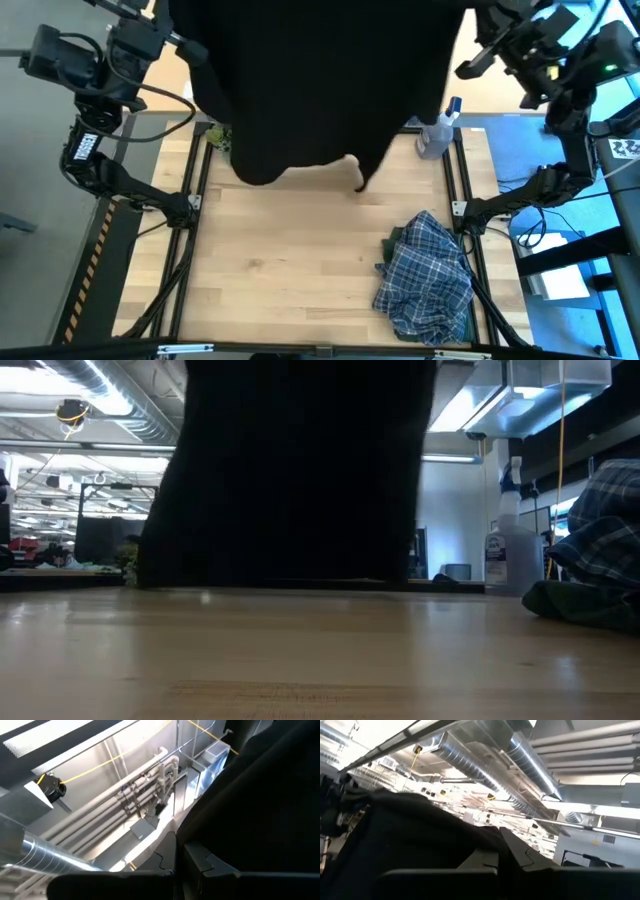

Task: Fold Laundry from Bin
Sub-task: Fold the black shirt

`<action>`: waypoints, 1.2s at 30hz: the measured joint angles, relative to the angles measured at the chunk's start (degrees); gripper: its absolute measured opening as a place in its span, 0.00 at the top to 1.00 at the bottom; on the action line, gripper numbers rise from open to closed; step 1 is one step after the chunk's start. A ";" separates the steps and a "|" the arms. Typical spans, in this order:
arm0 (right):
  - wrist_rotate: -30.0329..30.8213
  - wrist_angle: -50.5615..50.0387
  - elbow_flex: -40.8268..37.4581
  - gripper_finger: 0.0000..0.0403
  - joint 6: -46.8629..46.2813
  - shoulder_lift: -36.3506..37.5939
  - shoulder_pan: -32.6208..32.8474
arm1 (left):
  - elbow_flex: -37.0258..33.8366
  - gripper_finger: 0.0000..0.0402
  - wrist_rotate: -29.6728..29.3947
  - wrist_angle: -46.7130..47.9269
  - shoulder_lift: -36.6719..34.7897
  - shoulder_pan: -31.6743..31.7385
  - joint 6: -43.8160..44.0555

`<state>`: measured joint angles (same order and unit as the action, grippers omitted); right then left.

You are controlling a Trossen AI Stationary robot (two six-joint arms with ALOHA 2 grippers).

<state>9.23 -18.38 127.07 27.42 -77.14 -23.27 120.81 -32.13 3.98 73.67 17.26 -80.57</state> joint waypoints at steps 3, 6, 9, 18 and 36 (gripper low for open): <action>-0.02 -0.02 1.25 1.00 0.00 0.00 0.00 | 0.00 1.00 0.16 0.07 0.02 -0.07 0.76; 0.01 -1.43 1.95 1.00 -0.02 0.00 0.00 | 0.00 1.00 0.03 0.07 0.10 -0.07 0.80; 1.63 -4.16 2.00 1.00 -0.02 0.00 0.00 | 0.04 1.00 -0.94 0.11 0.37 -0.06 0.82; 7.61 -13.67 2.05 1.00 2.11 -1.41 -0.19 | 0.15 1.00 -2.81 1.52 2.73 2.42 0.69; 9.14 -16.17 2.03 1.00 2.82 -4.05 -9.20 | 0.15 1.00 4.89 4.35 7.48 12.68 3.61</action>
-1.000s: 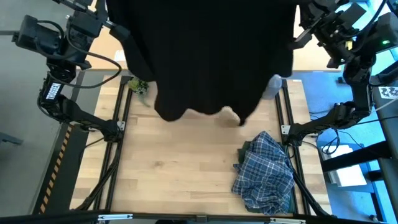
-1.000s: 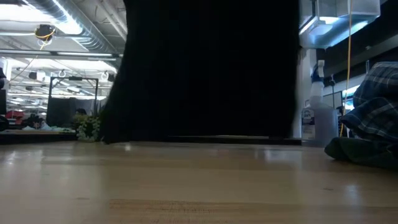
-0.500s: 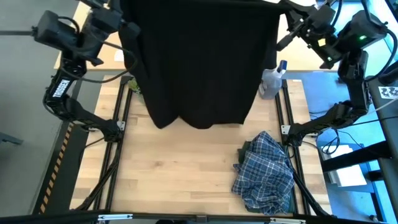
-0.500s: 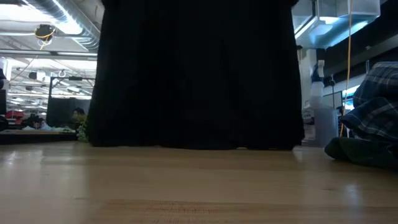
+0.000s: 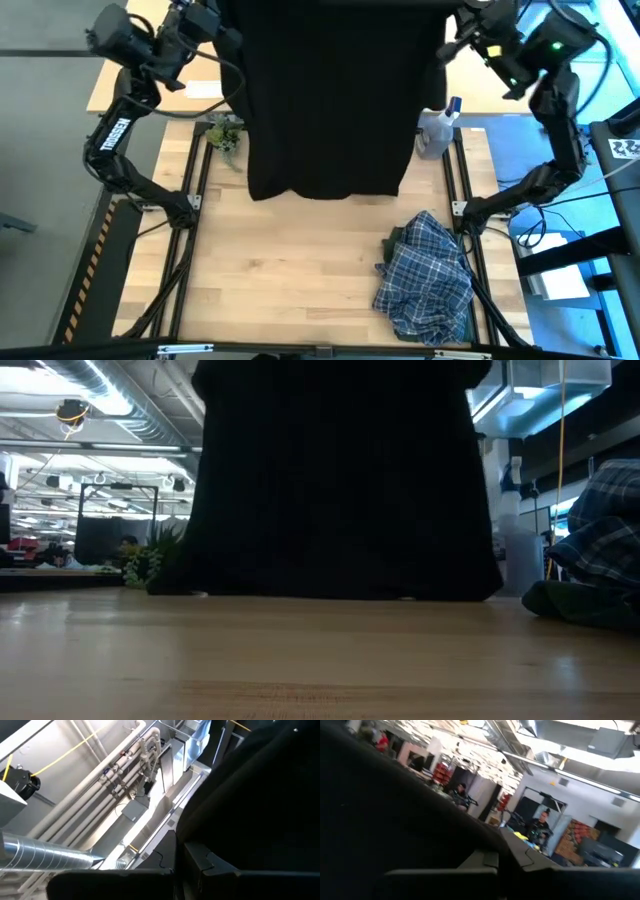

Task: Fold Laundry from Bin
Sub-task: Fold the black shirt

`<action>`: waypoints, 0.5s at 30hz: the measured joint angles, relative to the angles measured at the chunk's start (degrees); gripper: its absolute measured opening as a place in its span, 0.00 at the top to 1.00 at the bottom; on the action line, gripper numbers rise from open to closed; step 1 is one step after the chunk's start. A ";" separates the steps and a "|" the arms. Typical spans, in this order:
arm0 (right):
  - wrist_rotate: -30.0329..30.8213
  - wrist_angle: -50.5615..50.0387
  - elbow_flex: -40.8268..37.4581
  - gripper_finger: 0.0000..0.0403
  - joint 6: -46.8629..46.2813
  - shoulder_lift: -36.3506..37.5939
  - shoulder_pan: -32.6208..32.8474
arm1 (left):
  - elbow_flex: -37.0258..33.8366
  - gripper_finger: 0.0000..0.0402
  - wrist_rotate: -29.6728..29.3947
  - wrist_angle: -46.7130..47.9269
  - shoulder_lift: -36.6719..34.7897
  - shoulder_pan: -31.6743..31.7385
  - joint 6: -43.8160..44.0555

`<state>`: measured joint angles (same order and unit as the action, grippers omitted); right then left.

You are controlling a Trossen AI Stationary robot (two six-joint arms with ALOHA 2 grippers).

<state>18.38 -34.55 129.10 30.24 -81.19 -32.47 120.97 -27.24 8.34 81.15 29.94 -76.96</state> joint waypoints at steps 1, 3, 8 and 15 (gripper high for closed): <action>-0.01 0.22 0.00 1.00 0.04 -0.53 -0.76 | -0.01 1.00 1.08 0.03 0.29 0.94 0.13; -0.20 0.95 -0.02 1.00 0.15 -1.46 -2.44 | -0.02 1.00 2.99 -0.01 1.02 3.05 0.12; -1.57 4.15 -0.04 1.00 0.28 -2.89 -7.69 | -0.04 1.00 6.08 -0.19 2.65 7.57 -4.17; -6.04 10.05 -0.04 1.00 0.21 -2.53 -11.50 | 1.72 1.00 9.06 -2.77 2.99 10.04 -9.06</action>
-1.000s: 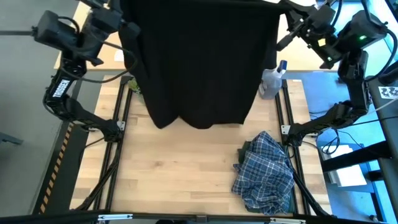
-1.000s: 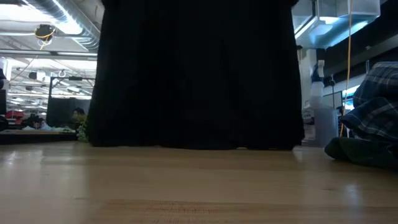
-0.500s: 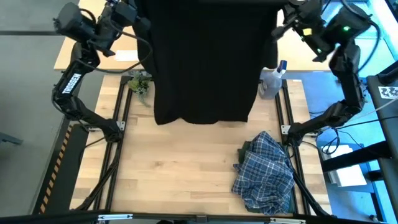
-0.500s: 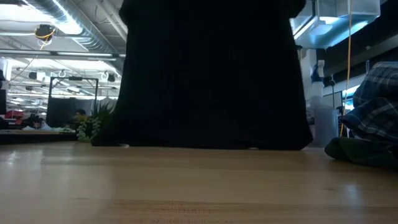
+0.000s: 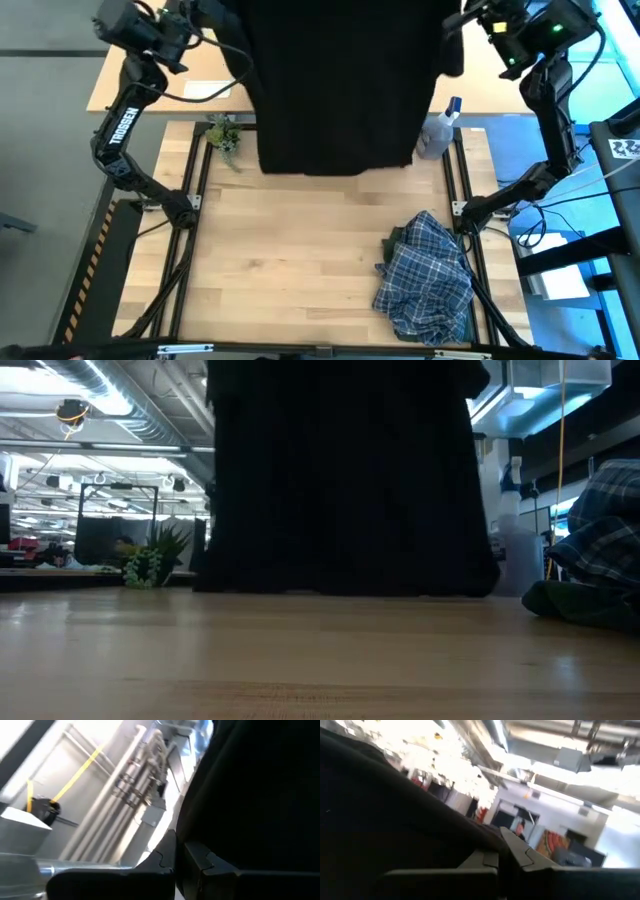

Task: Fold Laundry from Bin
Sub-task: Fold the black shirt

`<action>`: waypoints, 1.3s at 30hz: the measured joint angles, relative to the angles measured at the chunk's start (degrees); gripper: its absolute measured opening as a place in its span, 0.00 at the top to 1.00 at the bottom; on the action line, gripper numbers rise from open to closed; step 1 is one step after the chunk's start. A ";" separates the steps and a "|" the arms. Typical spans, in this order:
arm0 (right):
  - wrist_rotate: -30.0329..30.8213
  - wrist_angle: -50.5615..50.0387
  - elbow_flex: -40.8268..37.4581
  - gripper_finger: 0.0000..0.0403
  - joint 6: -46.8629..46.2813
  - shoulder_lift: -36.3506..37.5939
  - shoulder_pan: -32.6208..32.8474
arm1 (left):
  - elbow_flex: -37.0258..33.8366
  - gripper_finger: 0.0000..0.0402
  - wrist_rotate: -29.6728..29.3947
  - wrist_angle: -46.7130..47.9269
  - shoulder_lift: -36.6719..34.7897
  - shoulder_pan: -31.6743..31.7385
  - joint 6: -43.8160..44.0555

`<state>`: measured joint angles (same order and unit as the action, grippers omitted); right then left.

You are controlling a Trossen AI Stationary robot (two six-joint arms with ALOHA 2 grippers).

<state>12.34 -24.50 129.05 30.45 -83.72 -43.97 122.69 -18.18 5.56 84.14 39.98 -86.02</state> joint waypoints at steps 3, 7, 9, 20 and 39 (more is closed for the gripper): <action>-3.20 2.72 0.00 1.00 -0.04 0.63 0.02 | 2.99 1.00 2.65 -0.24 -0.06 0.01 0.13; -6.51 3.76 0.00 1.00 -0.04 1.36 0.07 | 6.55 1.00 3.11 0.34 -0.09 -0.76 3.13; -8.25 3.51 0.01 1.00 -0.11 1.71 0.07 | 7.62 1.00 2.97 2.06 -0.19 -2.05 3.34; -20.69 -6.70 -0.12 1.00 -3.41 8.13 0.09 | 8.05 1.00 -1.77 11.11 -3.28 -18.32 1.33; -19.00 -0.54 -40.37 1.00 -10.99 30.75 23.14 | -5.50 1.00 -39.40 27.68 -3.74 -59.67 3.76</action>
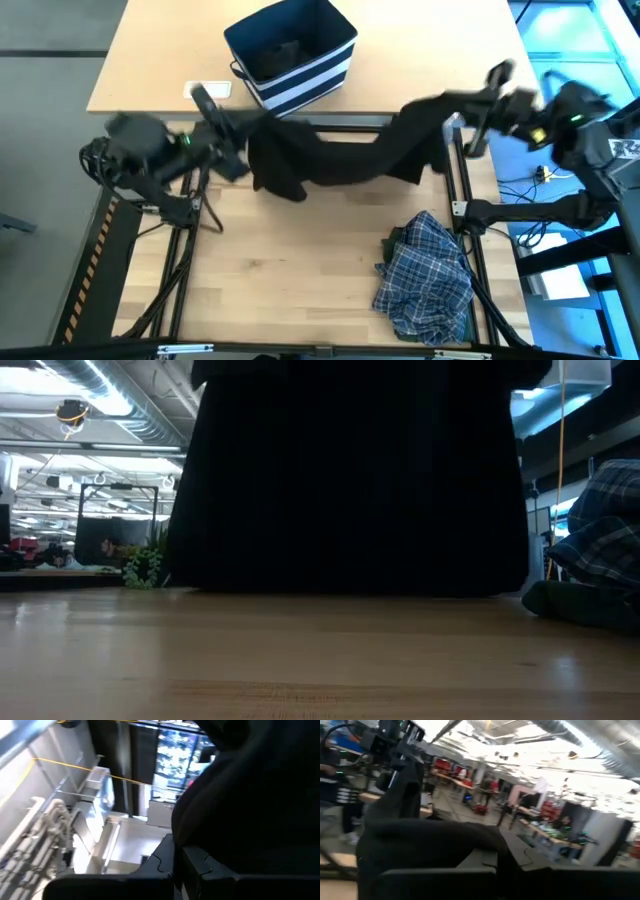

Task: Fold Laundry from Bin
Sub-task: Fold the black shirt

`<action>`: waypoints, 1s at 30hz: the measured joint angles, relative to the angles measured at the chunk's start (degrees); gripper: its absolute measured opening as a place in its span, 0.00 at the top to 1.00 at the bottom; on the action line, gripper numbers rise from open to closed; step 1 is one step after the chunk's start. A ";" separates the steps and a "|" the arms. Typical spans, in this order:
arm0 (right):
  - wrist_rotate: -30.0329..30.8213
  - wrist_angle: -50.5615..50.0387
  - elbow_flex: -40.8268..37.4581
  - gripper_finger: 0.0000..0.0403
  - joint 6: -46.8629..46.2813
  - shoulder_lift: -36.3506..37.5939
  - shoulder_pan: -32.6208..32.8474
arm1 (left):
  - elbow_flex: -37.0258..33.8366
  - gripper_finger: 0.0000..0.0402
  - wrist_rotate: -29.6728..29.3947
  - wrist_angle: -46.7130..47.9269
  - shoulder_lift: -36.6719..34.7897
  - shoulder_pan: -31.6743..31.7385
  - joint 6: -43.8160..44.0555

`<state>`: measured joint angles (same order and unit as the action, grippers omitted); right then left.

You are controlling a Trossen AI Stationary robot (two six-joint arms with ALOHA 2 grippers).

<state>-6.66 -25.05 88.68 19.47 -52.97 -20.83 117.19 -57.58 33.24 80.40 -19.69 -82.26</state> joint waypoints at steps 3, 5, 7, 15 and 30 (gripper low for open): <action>3.62 4.39 -8.47 1.00 -0.02 1.41 6.71 | -2.26 1.00 -3.23 5.85 0.02 -4.47 6.59; 5.40 5.90 -12.55 1.00 -0.52 1.41 11.03 | -3.63 1.00 -5.00 11.26 0.00 -7.24 13.33; 7.48 5.79 -15.53 1.00 -1.62 0.87 15.08 | -5.21 1.00 -6.47 17.06 -0.02 -9.77 20.84; 11.61 6.25 -22.79 1.00 -9.64 -0.96 28.81 | -10.63 1.00 -0.04 40.45 0.00 -20.24 56.16; -0.15 13.10 -29.55 1.00 -23.70 -19.06 43.34 | -29.41 1.00 27.11 42.34 0.02 -28.79 94.57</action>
<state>-6.82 -11.95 59.13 -4.23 -72.03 22.51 87.77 -30.47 75.58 80.42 -48.48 12.31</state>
